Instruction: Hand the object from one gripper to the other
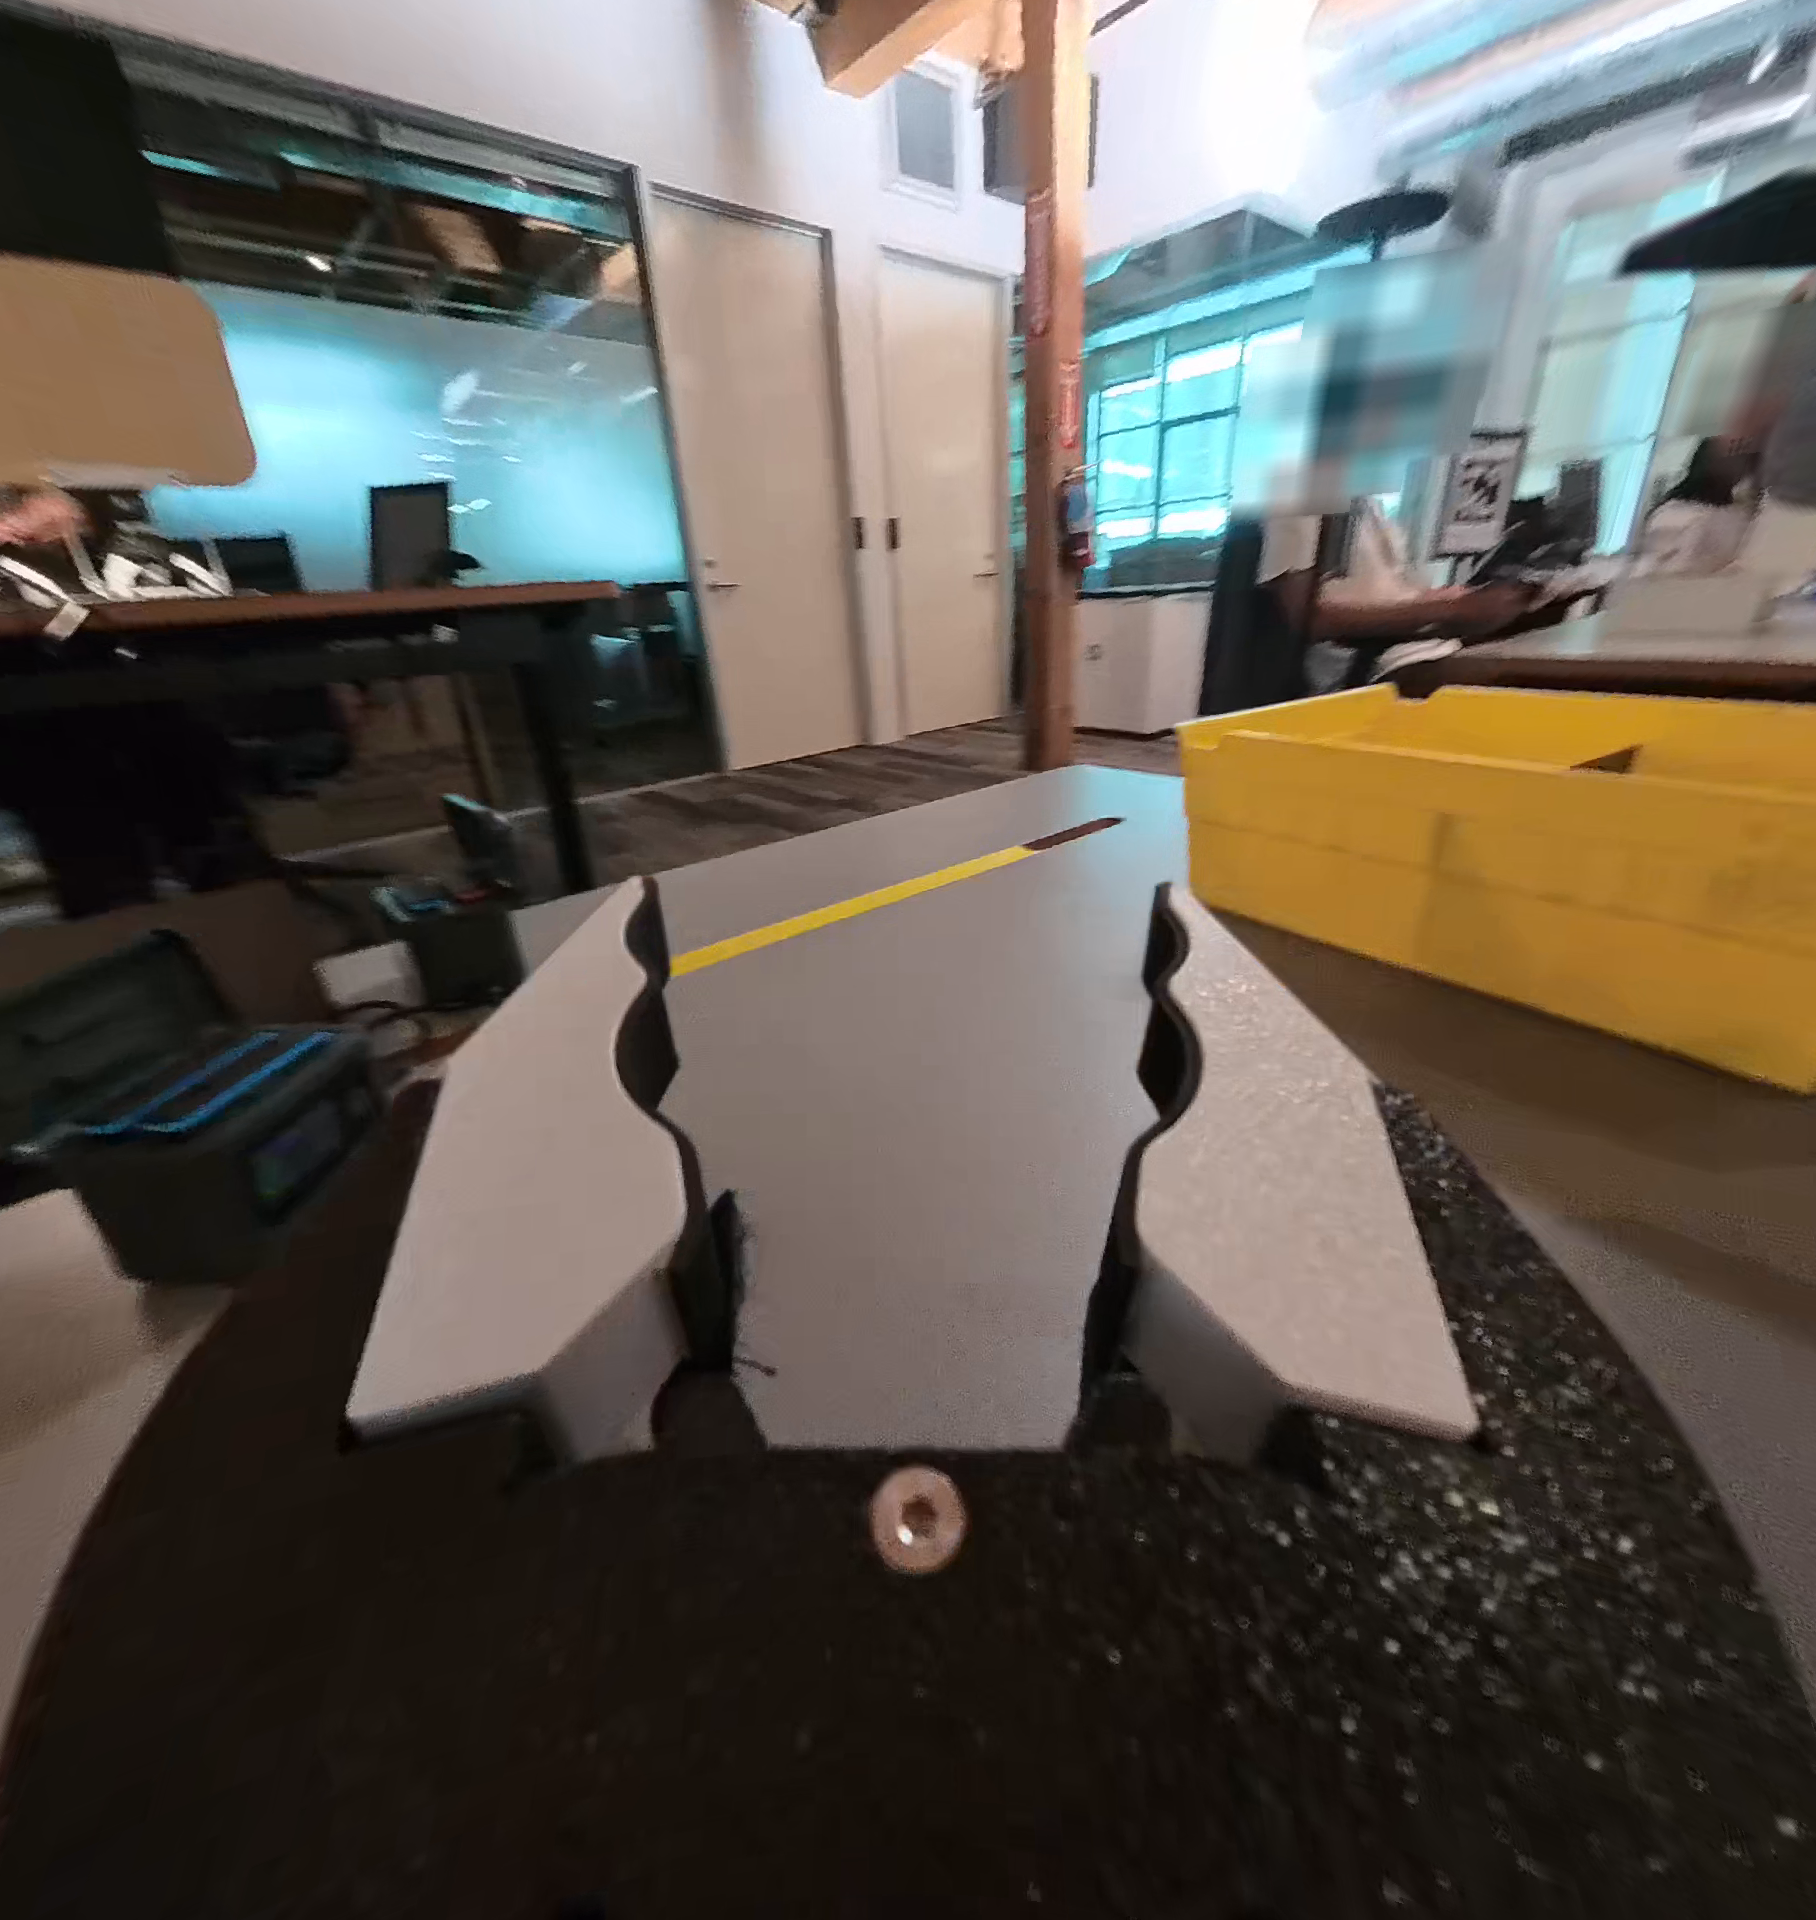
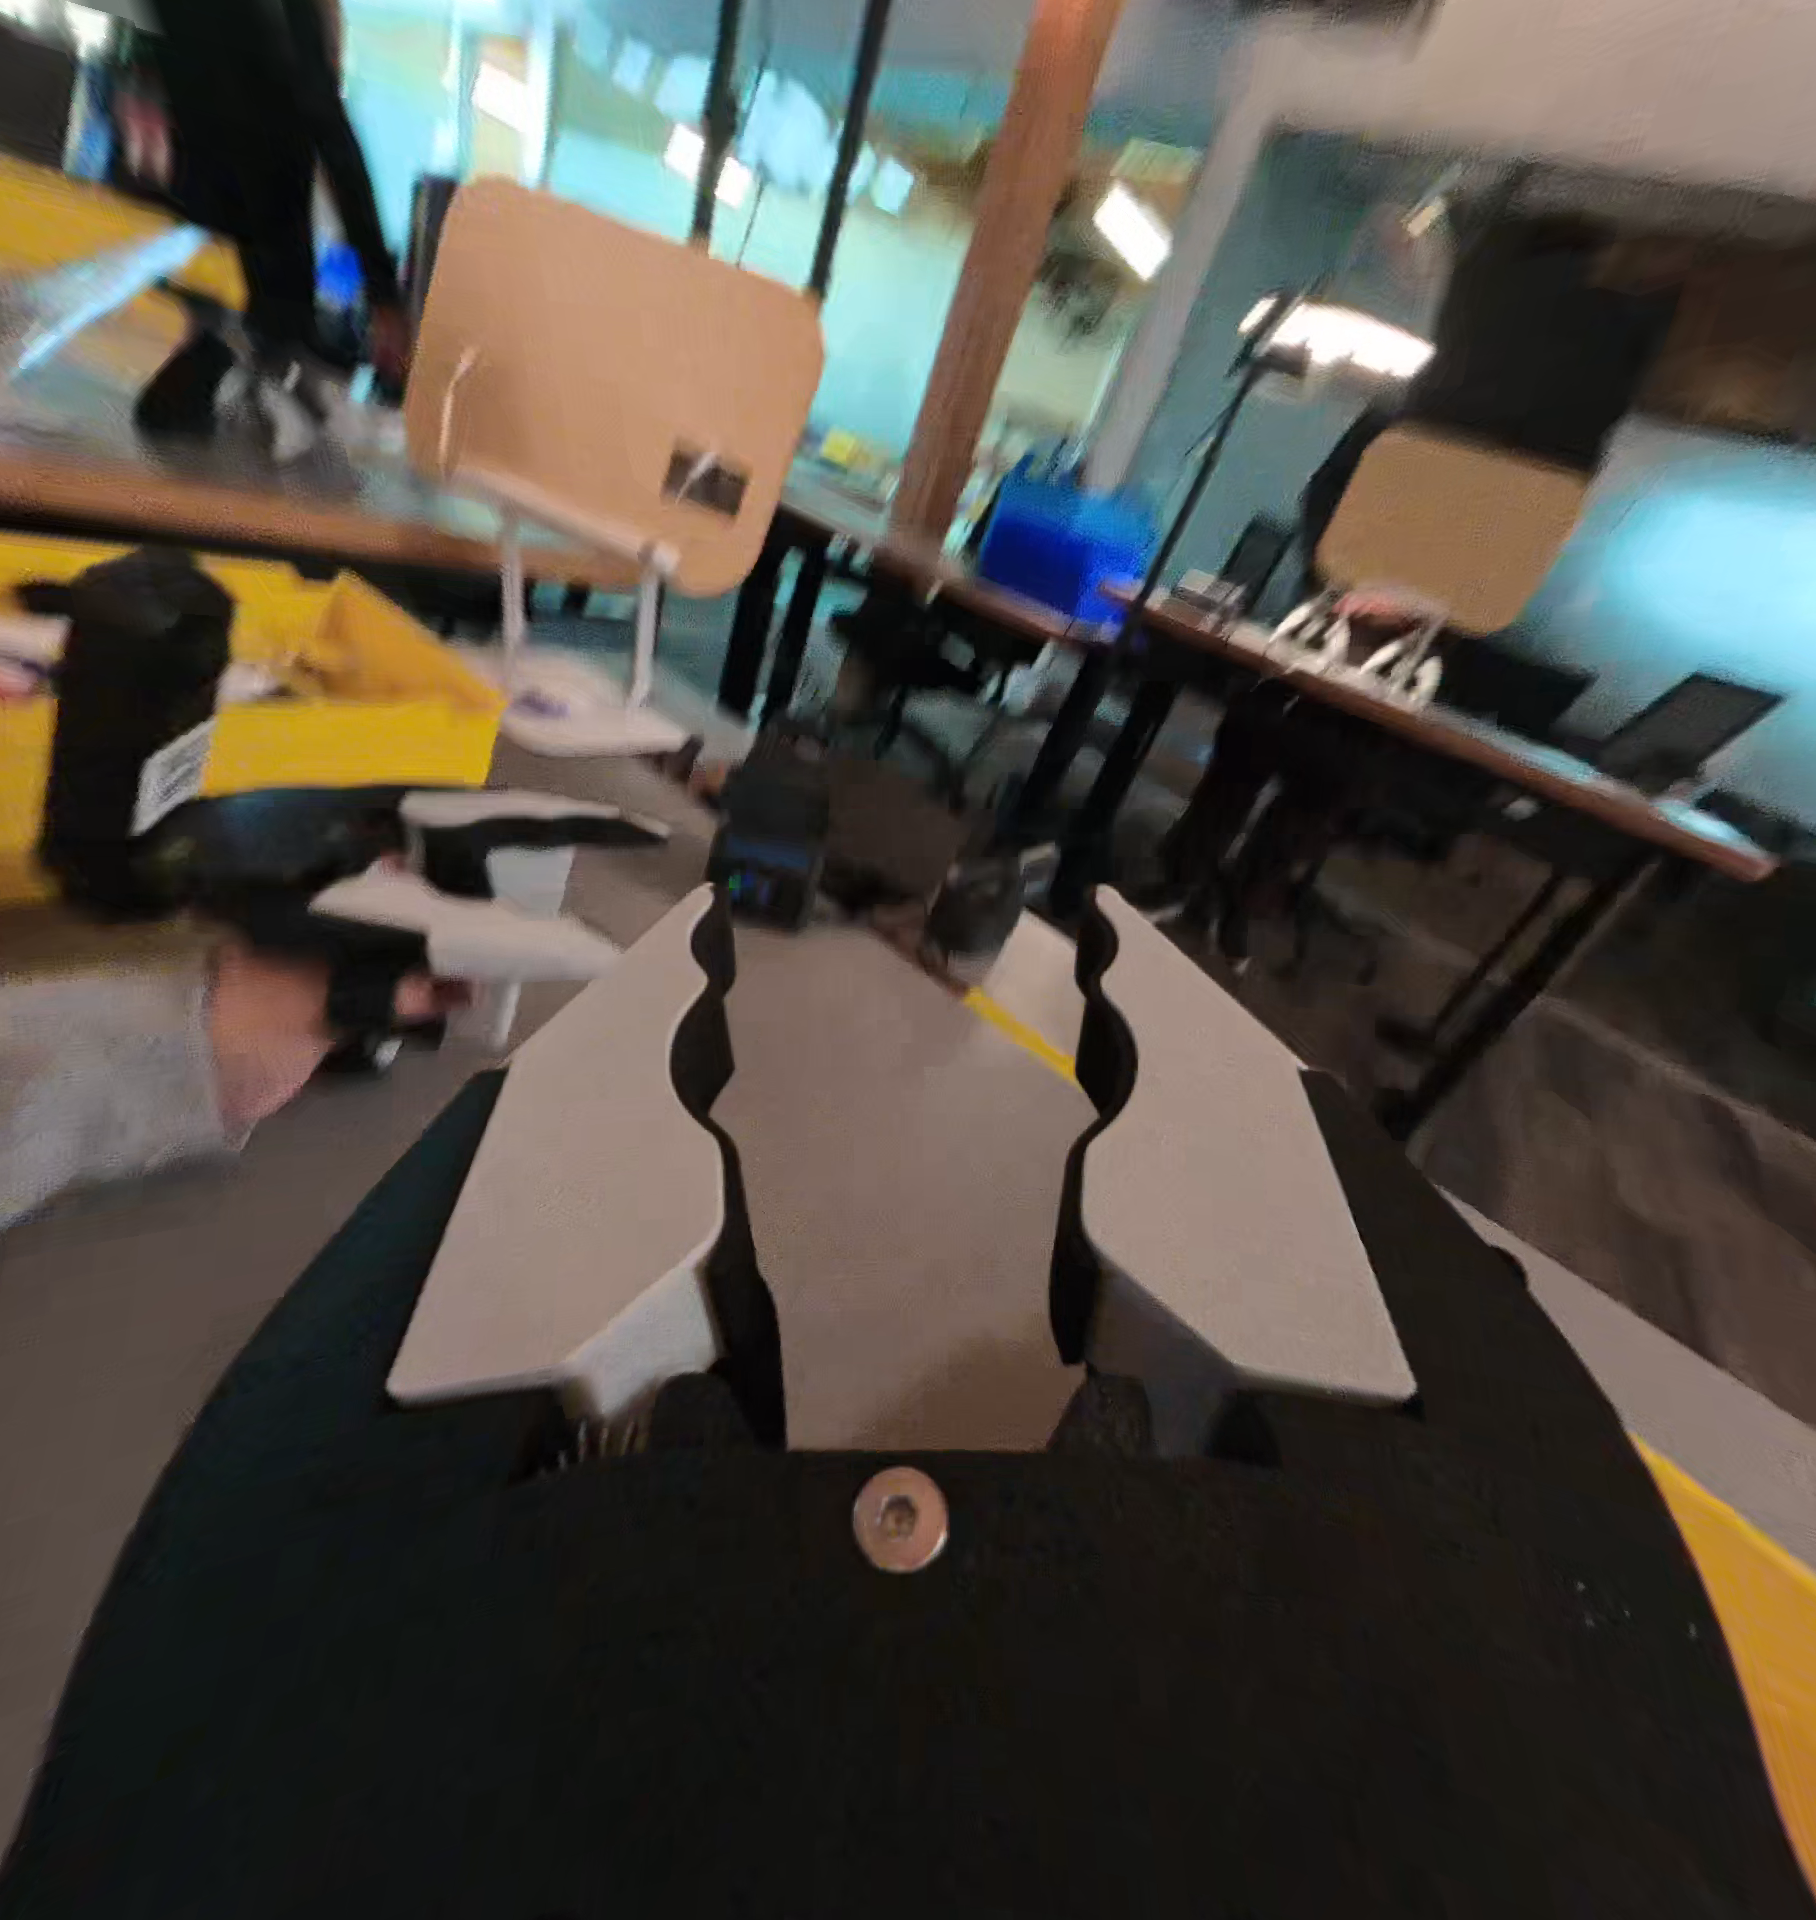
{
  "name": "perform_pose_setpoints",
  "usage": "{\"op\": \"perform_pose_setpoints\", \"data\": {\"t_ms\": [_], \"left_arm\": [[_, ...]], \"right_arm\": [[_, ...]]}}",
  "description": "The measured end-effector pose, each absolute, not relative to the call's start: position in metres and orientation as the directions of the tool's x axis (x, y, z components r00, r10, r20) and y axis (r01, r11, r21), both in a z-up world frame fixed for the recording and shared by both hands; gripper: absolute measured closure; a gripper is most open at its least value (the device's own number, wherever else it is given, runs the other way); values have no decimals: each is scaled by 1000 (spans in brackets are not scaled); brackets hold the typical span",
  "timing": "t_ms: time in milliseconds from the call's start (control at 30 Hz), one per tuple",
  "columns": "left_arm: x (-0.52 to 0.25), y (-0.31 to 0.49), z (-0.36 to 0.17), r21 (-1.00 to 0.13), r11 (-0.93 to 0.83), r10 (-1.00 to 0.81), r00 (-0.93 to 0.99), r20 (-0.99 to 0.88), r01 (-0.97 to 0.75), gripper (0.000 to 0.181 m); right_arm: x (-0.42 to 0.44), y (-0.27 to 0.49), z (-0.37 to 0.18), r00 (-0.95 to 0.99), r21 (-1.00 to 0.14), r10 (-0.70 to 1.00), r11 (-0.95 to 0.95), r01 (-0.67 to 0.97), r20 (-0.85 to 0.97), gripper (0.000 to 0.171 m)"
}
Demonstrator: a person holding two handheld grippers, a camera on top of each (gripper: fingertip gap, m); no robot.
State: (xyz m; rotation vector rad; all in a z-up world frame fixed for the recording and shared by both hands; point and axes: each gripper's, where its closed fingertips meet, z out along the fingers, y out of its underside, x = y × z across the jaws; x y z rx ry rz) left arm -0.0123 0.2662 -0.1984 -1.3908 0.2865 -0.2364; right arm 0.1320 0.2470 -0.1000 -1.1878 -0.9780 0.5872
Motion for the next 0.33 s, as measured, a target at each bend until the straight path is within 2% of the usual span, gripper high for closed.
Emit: {"op": "perform_pose_setpoints", "data": {"t_ms": [133,200,300,333], "left_arm": [[-17,252,-195,-967,206,-207,960,-190,-147,94],[-5,239,-186,-962,209,-259,939,-226,-174,104],[-25,210,-129,-955,195,-195,945,-261,-223,118],[-40,199,-108,-961,174,-167,956,-242,-213,117]], "right_arm": [[82,269,-167,601,-931,736,362,39,311,101],[72,280,-186,648,-928,705,372,8,288,101],[67,287,-197,660,-909,658,405,95,362,100],[67,284,-196,649,-894,650,434,110,395,100]]}}
